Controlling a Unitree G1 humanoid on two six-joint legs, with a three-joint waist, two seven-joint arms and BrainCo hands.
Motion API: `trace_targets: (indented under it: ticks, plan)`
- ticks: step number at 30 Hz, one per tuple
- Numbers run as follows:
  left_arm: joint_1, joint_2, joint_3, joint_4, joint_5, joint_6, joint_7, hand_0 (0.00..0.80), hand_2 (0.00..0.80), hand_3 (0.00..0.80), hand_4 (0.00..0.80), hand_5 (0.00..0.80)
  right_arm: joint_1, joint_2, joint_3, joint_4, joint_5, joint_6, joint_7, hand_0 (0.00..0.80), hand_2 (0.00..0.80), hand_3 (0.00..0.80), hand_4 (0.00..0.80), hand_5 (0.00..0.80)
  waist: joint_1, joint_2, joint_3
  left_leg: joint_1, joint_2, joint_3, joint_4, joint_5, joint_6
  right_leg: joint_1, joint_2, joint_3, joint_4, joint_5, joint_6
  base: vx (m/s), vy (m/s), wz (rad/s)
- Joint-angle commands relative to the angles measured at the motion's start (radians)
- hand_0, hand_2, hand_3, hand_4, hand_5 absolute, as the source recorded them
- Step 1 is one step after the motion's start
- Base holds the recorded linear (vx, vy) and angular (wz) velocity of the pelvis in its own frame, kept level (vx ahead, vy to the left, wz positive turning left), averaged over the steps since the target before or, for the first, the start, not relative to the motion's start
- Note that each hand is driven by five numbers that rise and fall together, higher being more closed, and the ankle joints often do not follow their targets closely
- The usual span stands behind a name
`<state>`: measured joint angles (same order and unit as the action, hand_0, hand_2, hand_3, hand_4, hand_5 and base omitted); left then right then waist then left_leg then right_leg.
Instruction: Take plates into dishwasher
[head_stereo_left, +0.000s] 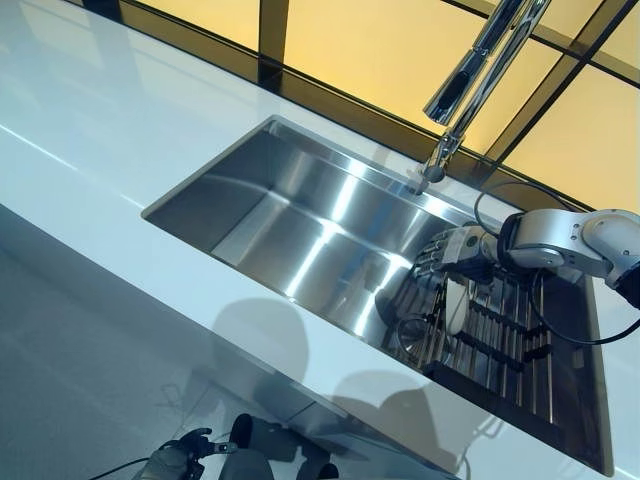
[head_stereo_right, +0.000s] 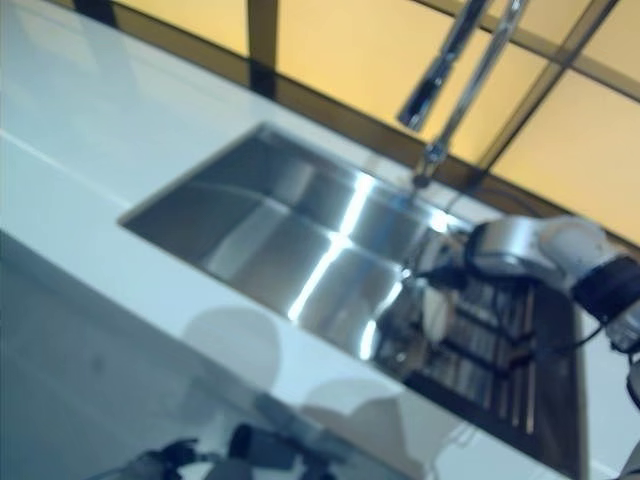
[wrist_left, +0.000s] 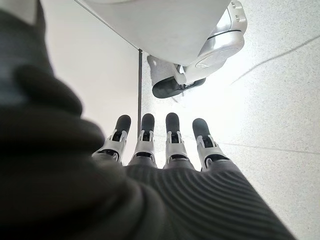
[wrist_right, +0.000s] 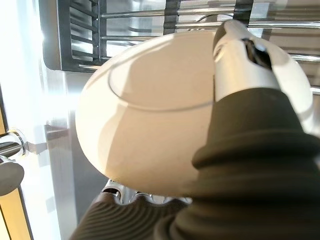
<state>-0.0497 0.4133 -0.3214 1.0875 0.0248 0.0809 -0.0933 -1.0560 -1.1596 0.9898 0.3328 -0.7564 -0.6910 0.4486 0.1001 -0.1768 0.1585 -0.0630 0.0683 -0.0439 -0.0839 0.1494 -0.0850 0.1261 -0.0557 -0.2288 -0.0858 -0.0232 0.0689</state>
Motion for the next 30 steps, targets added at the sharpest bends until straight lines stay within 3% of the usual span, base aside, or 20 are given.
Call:
trace_targets:
  ticks: [1,7,8,11,14,17,18,30]
  plan:
    - [-0.031,0.029,0.001,0.023,-0.004,-0.005,0.000,0.000,0.000,0.000,0.000,0.000,0.005,-0.063,-0.028,0.004,-0.006,0.037,-0.016,0.000,0.000,0.000,0.000,0.000,0.026,-0.033,0.009,0.081,0.011,0.043,-0.003,-0.085,0.034,-0.066,-0.001,0.016,0.023,0.090,0.014,0.000,0.000,0.00]
    - [-0.029,0.030,0.000,0.022,-0.004,-0.004,0.000,0.000,0.000,0.000,0.000,0.000,0.015,-0.061,-0.034,0.005,-0.006,0.039,-0.016,0.000,0.000,0.000,0.000,0.000,0.026,-0.031,0.009,0.081,0.009,0.042,-0.003,-0.085,0.035,-0.065,-0.002,0.017,0.021,0.091,0.014,0.000,0.000,0.00]
    - [-0.030,0.031,0.000,0.025,-0.005,-0.007,0.000,0.000,0.000,0.000,0.000,0.000,0.015,-0.062,-0.034,0.006,-0.007,0.038,-0.018,0.063,0.063,0.063,0.063,0.063,0.026,-0.032,0.009,0.081,0.010,0.042,-0.003,-0.085,0.035,-0.065,-0.002,0.017,0.021,0.091,0.013,0.000,0.000,0.00]
    - [-0.030,0.029,0.003,0.027,-0.003,-0.009,0.001,0.000,0.000,0.000,0.000,0.000,0.016,-0.060,-0.032,0.007,-0.009,0.042,-0.021,0.370,0.370,0.370,0.370,0.370,0.025,-0.032,0.007,0.081,0.010,0.043,-0.003,-0.085,0.035,-0.066,-0.002,0.017,0.021,0.091,0.014,0.000,0.000,0.00]
    - [-0.033,0.029,0.001,0.029,-0.002,-0.008,0.001,0.000,0.000,0.000,0.000,0.000,0.015,-0.056,-0.032,0.012,-0.009,0.042,-0.024,0.502,0.502,0.502,0.502,0.502,0.025,-0.034,0.007,0.081,0.010,0.044,-0.003,-0.086,0.035,-0.066,-0.002,0.017,0.022,0.090,0.014,0.000,0.000,0.00]
    - [-0.036,0.027,0.002,0.032,-0.002,-0.007,0.003,0.000,0.000,0.000,0.000,0.000,0.019,-0.054,-0.035,0.014,-0.014,0.038,-0.029,0.769,0.769,0.769,0.769,0.769,0.024,-0.035,0.007,0.082,0.011,0.044,-0.003,-0.086,0.035,-0.066,-0.002,0.017,0.023,0.090,0.014,0.000,0.000,0.00]
    - [-0.035,0.028,0.003,0.032,-0.001,-0.008,0.002,0.000,0.000,0.000,0.000,0.000,0.018,-0.055,-0.034,0.014,-0.012,0.037,-0.027,0.800,0.800,0.800,0.800,0.800,0.025,-0.035,0.007,0.082,0.011,0.044,-0.003,-0.086,0.035,-0.066,-0.001,0.017,0.023,0.090,0.013,0.000,0.000,0.00]
    - [-0.032,0.031,0.005,0.028,-0.003,-0.009,0.001,0.000,0.000,0.000,0.000,0.000,0.028,-0.060,-0.042,0.009,-0.020,0.036,-0.021,0.800,0.800,0.800,0.800,0.800,0.024,-0.035,0.007,0.081,0.010,0.043,-0.003,-0.086,0.037,-0.068,-0.001,0.018,0.024,0.091,0.014,0.000,0.000,0.00]
